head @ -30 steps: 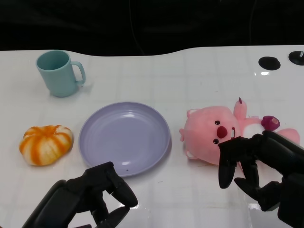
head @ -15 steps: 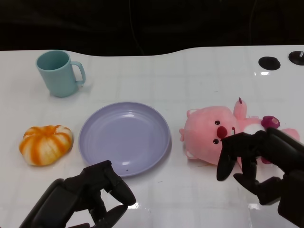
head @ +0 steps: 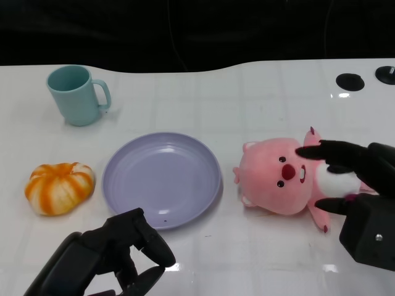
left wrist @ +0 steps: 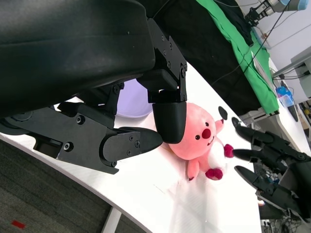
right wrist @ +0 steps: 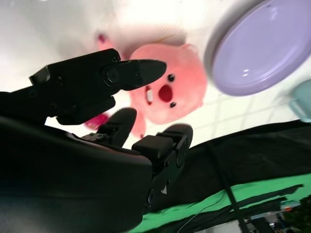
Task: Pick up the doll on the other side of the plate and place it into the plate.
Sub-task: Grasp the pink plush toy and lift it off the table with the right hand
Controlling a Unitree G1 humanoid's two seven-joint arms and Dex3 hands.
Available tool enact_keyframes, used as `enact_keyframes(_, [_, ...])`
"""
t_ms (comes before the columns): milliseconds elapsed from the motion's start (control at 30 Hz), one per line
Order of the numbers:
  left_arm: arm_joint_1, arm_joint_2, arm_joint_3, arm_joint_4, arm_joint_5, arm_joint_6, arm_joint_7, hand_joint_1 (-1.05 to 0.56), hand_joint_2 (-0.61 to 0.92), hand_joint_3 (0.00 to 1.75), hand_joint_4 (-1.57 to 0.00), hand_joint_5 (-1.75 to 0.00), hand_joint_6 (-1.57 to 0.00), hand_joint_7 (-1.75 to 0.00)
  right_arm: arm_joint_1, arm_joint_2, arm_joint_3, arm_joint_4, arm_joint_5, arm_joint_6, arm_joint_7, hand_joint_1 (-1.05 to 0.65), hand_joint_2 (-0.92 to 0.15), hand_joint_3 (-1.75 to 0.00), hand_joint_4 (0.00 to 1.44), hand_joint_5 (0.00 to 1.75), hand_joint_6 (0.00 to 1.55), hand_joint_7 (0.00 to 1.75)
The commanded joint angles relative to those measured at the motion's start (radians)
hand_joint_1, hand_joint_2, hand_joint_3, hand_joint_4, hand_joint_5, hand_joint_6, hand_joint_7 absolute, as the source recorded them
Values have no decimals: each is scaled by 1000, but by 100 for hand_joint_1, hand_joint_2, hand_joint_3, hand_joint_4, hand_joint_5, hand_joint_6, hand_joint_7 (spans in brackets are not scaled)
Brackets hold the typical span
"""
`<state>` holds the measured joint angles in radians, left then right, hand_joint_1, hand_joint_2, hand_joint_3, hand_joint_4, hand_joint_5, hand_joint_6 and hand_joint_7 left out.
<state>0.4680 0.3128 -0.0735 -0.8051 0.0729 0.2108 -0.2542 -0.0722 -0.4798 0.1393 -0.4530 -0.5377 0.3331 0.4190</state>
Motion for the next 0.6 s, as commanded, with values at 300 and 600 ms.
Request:
enact_keyframes(300, [-4,11,6,-4,3,4,-17,-39,92,49,-65,-169,-54,-143,-42,-4,64,-36,-273,119,34,-64,-87,0,0,55,20,0])
enact_keyframes(600, [-22,11,-5,13,15,4,-15,-39,92,48,-65,-168,-54,-143,-114,85,142,67,-391,265,75,-65,-86,0,0,52,18,1])
